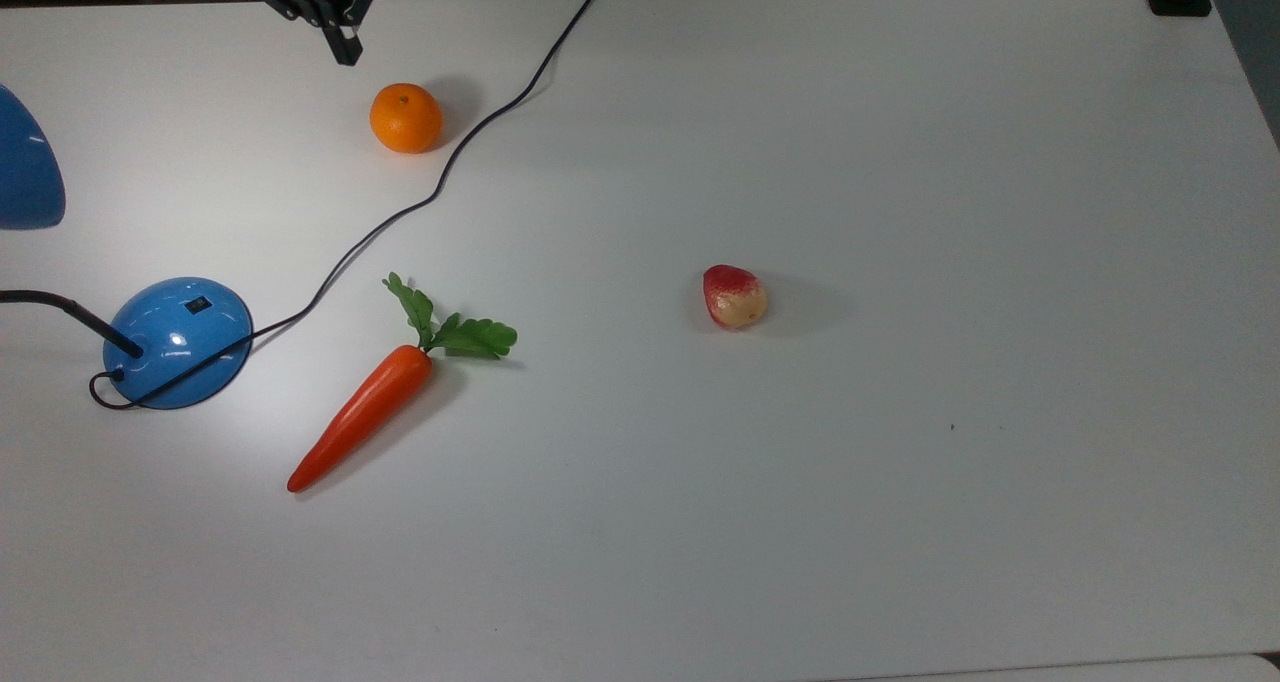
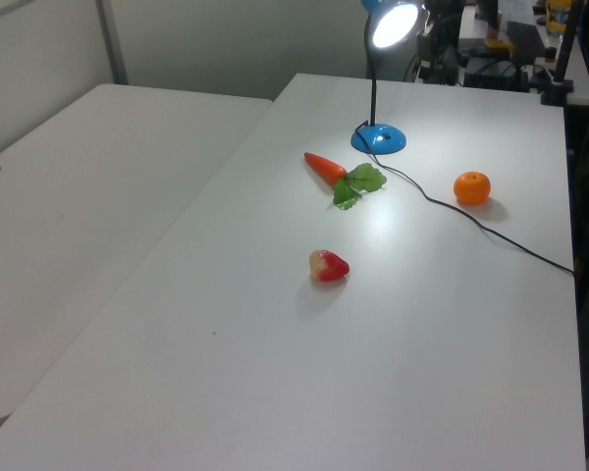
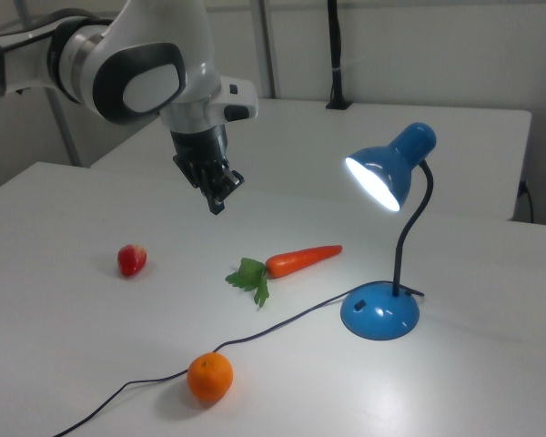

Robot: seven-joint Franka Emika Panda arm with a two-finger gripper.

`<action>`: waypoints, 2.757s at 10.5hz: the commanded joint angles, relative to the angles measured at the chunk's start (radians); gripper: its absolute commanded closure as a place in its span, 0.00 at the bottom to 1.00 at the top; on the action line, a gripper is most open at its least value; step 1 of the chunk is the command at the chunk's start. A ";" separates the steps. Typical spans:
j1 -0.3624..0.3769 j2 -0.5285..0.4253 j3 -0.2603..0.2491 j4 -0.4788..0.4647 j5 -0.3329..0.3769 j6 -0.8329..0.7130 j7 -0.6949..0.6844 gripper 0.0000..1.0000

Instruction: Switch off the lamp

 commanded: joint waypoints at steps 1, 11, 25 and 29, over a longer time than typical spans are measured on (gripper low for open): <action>-0.021 0.020 -0.011 -0.019 0.026 0.128 0.029 1.00; -0.103 0.126 0.000 -0.146 0.025 0.545 0.098 1.00; -0.157 0.374 0.005 -0.185 0.016 0.999 0.137 1.00; -0.157 0.408 0.005 -0.170 0.023 1.016 0.138 1.00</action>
